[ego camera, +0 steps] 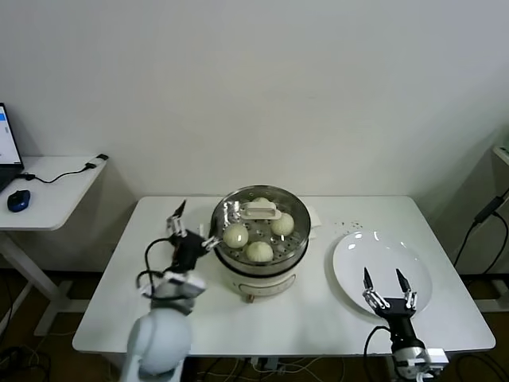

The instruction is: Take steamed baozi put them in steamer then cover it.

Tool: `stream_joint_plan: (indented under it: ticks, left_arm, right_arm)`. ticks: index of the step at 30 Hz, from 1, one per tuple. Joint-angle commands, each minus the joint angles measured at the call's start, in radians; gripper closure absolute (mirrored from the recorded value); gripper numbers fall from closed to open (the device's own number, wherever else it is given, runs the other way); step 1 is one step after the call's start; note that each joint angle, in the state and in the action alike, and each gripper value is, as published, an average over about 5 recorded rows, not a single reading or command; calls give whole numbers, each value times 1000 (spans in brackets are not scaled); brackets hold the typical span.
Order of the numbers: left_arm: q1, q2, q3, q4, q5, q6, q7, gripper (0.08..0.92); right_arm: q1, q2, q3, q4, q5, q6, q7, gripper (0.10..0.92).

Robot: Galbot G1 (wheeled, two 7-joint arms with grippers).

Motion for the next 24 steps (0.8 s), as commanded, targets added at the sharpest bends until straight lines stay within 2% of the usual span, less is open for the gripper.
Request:
stream_joint_plan:
  ticks: [1,5,11,17,24]
  left_arm:
    - [379,42,-407,-69,-781,-266,3,177]
    - [440,27,-431,-61,-794,-257,1,177]
    - [531,6,-415,-95,-680,-79,45,177]
    - [575,-5,-392,-127,-697,-63,44,177]
    - [609,8,-381,-140,-651,-83,107,177]
  right_arm:
    - [-55,-13,-33,34,3,9,1,203]
    - [-75,-9,-37,44,12,8,2,203]
    - [-99,-2,-58,30,1,33,3,203]
    - [-121,19,-50,51,-77,36,-8,203]
    - [-181,4,-57,127,-90,-33,1,203]
